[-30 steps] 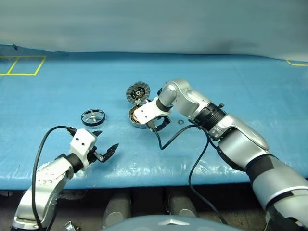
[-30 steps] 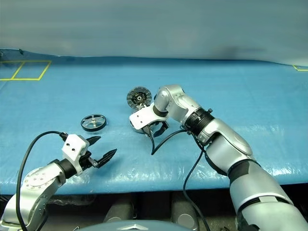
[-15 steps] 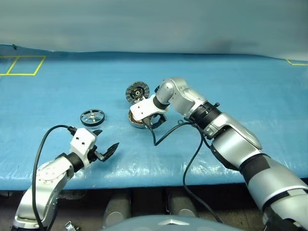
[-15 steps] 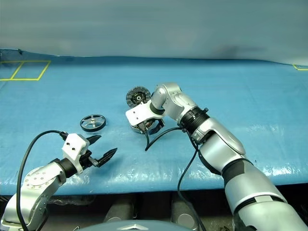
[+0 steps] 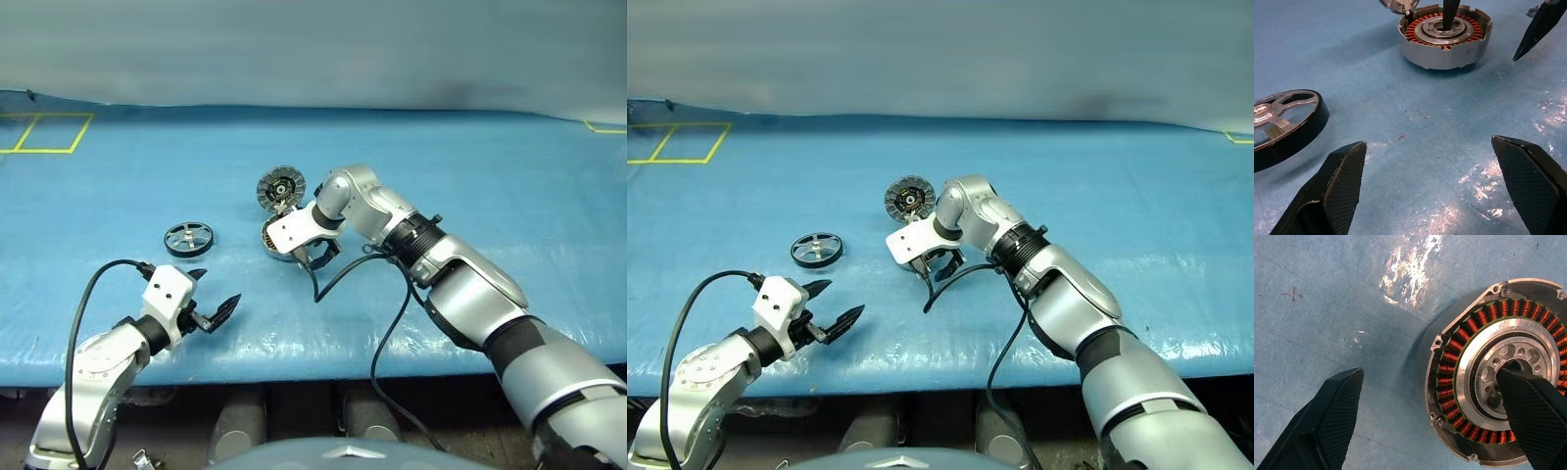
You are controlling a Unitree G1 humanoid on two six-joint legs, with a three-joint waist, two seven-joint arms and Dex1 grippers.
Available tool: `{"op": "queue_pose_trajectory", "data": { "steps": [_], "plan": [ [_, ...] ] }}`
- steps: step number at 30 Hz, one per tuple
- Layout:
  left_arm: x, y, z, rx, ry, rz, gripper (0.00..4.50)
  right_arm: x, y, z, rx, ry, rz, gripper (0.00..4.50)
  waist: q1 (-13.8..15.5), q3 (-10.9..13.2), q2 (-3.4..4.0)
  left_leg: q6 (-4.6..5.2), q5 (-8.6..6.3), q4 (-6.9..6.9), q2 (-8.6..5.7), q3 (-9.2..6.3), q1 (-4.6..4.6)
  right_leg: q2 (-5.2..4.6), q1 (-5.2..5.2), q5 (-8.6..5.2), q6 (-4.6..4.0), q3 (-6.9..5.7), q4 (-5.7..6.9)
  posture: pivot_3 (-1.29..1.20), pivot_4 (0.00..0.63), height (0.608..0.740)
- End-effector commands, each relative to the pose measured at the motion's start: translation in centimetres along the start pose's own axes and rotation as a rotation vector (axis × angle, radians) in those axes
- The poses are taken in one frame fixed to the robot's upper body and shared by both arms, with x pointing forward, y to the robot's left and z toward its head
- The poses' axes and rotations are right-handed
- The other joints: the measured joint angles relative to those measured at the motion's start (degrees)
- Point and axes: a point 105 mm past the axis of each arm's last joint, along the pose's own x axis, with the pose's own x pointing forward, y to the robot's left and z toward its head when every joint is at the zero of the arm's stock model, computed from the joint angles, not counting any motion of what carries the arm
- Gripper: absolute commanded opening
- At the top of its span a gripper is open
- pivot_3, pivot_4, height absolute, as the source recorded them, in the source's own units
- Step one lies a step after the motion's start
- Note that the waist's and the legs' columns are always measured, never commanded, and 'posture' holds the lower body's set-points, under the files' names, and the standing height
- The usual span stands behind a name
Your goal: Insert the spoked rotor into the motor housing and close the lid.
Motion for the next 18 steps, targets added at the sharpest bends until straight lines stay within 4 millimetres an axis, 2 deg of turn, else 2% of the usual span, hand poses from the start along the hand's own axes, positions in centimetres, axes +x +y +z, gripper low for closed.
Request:
{"op": "queue_pose_trajectory", "data": {
  "steps": [1, 6, 7, 11, 18],
  "plan": [
    [0.0, -0.4, 1.8, 0.039, -0.071, -0.008, 4.5, 0.0, 0.1, -0.1, 0.009, -0.006, 0.008, 3.89, 0.09, 0.0, 0.0, -0.01, 0.01, 0.0, 0.0, -0.01, 0.0, 0.0, 0.0, 0.0, 0.0, 0.0, 0.0, 0.0, 0.15, 0.74],
    [0.0, -0.4, 1.8, 0.039, -0.072, -0.01, 4.5, 0.1, 0.1, 0.1, 0.011, -0.015, 0.001, 2.21, 0.12, -0.02, -0.02, -0.03, 0.03, 0.0, -0.02, -0.01, 0.02, 0.0, 0.05, 0.0, -0.02, -0.05, 0.01, 0.0, 0.15, 0.74],
    [0.1, -0.4, 1.8, 0.039, -0.072, -0.011, 4.5, 0.2, 0.1, 0.2, 0.011, -0.017, -0.001, 2.0, 0.07, -0.03, -0.03, -0.03, 0.03, -0.01, -0.02, -0.01, 0.05, 0.0, 0.07, 0.0, -0.02, -0.05, 0.01, 0.0, 0.15, 0.74],
    [0.2, -0.5, 1.8, 0.035, -0.073, -0.013, 4.5, 0.4, 0.0, 0.9, 0.04, -0.051, -0.027, 1.98, -0.28, -0.03, -0.02, -0.1, 0.09, -0.01, 0.01, 0.0, 0.2, 0.04, 0.16, 0.0, -0.09, -0.06, 0.05, 0.0, 0.15, 0.74],
    [0.3, -0.5, 1.7, 0.028, -0.072, -0.018, 4.5, 0.5, 2.3, 2.2, 0.091, -0.075, 0.024, 1.98, -0.31, -0.04, -0.02, -0.13, 0.14, -0.04, 0.02, -0.04, 0.21, 0.05, 0.13, -0.01, -0.14, -0.1, 0.15, 0.0, 0.15, 0.74]
  ]
}}
